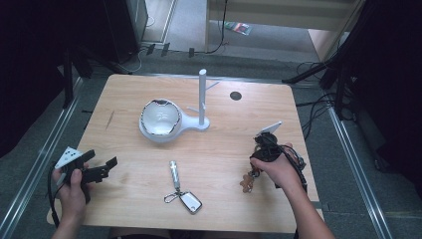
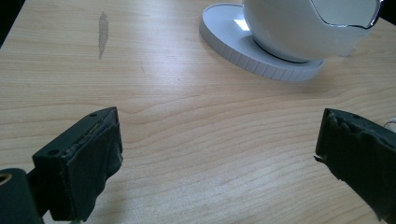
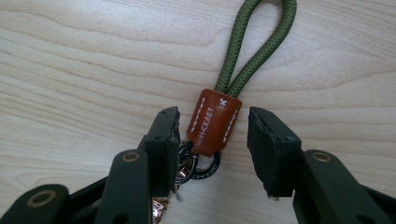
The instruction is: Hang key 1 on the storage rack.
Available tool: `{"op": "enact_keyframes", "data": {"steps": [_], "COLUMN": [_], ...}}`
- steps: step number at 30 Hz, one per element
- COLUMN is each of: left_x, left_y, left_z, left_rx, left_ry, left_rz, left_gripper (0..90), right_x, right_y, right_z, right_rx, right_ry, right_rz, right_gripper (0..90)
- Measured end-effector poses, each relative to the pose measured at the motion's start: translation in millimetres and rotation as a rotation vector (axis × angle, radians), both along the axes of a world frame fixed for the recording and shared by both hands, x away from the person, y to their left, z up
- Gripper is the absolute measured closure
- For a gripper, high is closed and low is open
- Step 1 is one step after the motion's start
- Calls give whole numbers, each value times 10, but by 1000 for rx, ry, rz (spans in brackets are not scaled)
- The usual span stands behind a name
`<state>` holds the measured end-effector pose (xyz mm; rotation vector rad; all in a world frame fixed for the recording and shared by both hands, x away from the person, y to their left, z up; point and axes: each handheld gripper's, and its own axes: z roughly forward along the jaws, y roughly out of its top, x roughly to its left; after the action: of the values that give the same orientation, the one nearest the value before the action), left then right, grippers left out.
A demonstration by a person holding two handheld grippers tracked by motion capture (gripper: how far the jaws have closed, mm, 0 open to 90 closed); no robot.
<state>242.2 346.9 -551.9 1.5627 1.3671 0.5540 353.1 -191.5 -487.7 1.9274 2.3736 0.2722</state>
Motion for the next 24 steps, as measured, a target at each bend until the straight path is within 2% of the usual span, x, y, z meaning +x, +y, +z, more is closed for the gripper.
{"op": "enact_keyframes", "data": {"steps": [8,14,24], "left_x": [0,1,3], "left_y": [0,2,4], "left_z": [-1,-1,-1], "left_rx": [-1,-3,-3], "left_ry": [0,-2,-1], "left_rz": [0,-1,-1], "left_gripper": [11,11,11], "right_x": [32,54,97], "right_y": [47,61,55], "right_z": [-38,-69,-125], "right_rx": [-11,-17,-28], "right_ry": [46,79,104], "right_rz": [-14,-42,-63], "right_gripper": [555,604,610]}}
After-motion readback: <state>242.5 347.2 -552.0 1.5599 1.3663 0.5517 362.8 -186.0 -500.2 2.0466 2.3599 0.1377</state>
